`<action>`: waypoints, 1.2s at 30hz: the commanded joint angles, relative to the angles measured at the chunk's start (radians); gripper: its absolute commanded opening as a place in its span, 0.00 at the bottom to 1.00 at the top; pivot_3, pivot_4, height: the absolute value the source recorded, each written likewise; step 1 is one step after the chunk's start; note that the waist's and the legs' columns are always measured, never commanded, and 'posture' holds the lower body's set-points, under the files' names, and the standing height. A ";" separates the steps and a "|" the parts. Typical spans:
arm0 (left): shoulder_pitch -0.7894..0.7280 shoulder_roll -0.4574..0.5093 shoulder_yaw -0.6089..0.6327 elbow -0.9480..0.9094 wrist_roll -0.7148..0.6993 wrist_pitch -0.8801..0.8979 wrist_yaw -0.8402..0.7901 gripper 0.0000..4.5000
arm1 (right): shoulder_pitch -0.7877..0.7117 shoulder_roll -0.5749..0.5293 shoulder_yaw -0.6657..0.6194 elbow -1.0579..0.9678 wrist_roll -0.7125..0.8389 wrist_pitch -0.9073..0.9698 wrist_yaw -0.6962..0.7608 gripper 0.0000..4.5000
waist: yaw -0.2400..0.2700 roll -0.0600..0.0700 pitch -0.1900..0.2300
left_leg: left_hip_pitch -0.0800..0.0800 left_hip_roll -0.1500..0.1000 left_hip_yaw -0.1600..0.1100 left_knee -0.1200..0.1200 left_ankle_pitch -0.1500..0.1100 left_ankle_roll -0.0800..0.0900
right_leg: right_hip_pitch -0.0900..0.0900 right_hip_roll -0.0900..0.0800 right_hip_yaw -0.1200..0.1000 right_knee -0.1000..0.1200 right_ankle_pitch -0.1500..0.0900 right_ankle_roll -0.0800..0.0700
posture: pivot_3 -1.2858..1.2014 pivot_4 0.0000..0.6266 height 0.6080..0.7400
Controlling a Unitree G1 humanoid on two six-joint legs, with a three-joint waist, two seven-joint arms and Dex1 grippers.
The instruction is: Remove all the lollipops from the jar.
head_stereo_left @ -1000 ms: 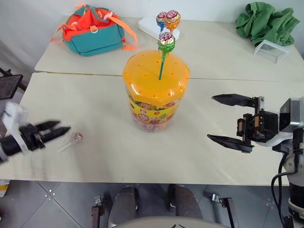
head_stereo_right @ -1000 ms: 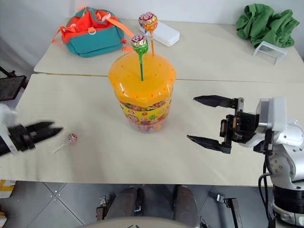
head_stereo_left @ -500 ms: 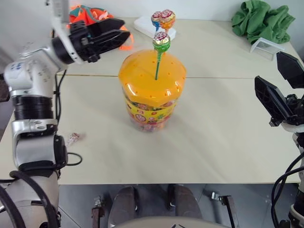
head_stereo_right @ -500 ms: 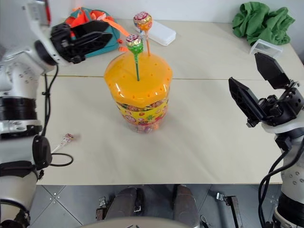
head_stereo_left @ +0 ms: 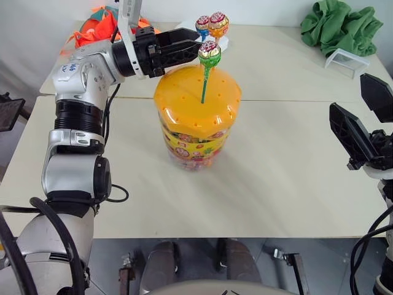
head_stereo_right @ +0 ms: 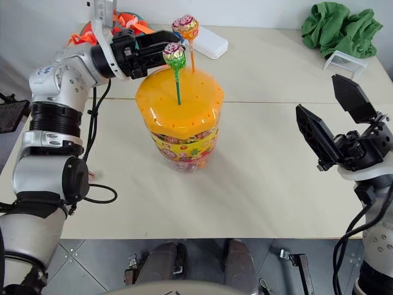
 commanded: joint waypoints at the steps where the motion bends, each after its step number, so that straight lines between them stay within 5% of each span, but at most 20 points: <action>1: -0.044 -0.007 0.006 0.025 0.023 -0.023 -0.010 0.49 | 0.000 -0.004 -0.005 -0.041 0.002 -0.012 -0.007 1.00 | 0.001 0.000 0.000 | 0.000 0.000 0.000 0.000 0.000 0.000 | 0.000 0.000 0.000 0.000 0.000 0.000 | 0.52 0.24 1.00; 9: -0.063 -0.028 0.053 0.048 -0.002 -0.033 -0.021 0.01 | -0.034 -0.019 0.024 -0.024 -0.024 -0.023 0.030 1.00 | 0.000 0.000 0.000 | 0.000 0.000 0.000 0.001 0.000 0.000 | 0.000 0.000 0.000 0.000 0.000 0.000 | 0.52 0.24 1.00; 13: -0.049 -0.022 0.156 0.032 -0.101 0.010 -0.081 0.01 | -0.088 -0.035 0.050 0.005 -0.023 -0.019 0.076 1.00 | -0.001 0.000 0.000 | -0.001 0.000 0.000 0.001 0.000 0.000 | 0.000 0.000 0.000 0.000 0.000 0.000 | 0.52 0.24 1.00; 18: 0.013 0.054 0.298 -0.015 -0.169 0.060 0.030 0.01 | -0.161 -0.058 0.142 0.034 -0.063 -0.027 0.208 1.00 | -0.013 0.000 0.000 | 0.000 0.000 -0.001 0.000 0.000 0.000 | 0.000 0.000 0.000 0.000 0.000 0.000 | 0.52 0.24 1.00; 24: 0.352 0.332 0.314 -0.327 -0.162 0.280 0.100 0.01 | -0.224 -0.164 0.300 0.084 -0.085 0.024 0.493 1.00 | -0.048 0.000 0.000 | 0.002 0.001 -0.001 -0.002 0.000 0.000 | -0.001 0.000 0.000 0.002 0.000 0.000 | 0.52 0.24 1.00; 28: 0.835 0.520 0.429 -0.725 -0.258 0.519 0.061 0.01 | -0.286 -0.194 0.368 0.190 -0.134 0.016 0.629 1.00 | -0.052 -0.002 0.001 | 0.001 0.001 -0.001 -0.001 -0.001 0.001 | -0.001 -0.001 0.000 0.002 0.000 0.000 | 0.52 0.24 1.00; 32: 1.173 0.520 0.583 -0.969 -0.321 0.662 0.138 0.01 | -0.296 -0.214 0.394 0.292 -0.220 -0.027 0.715 1.00 | -0.028 -0.003 0.001 | 0.000 0.002 -0.003 0.000 -0.002 0.001 | 0.000 -0.001 -0.001 0.002 0.000 0.000 | 0.52 0.24 1.00; 36: 1.362 0.484 0.598 -1.085 -0.282 0.652 0.218 0.01 | -0.309 -0.205 0.395 0.377 -0.297 -0.088 0.740 1.00 | -0.008 -0.003 0.001 | 0.001 0.003 -0.003 0.005 -0.002 0.000 | 0.002 -0.001 0.000 0.002 -0.001 -0.002 | 0.52 0.24 1.00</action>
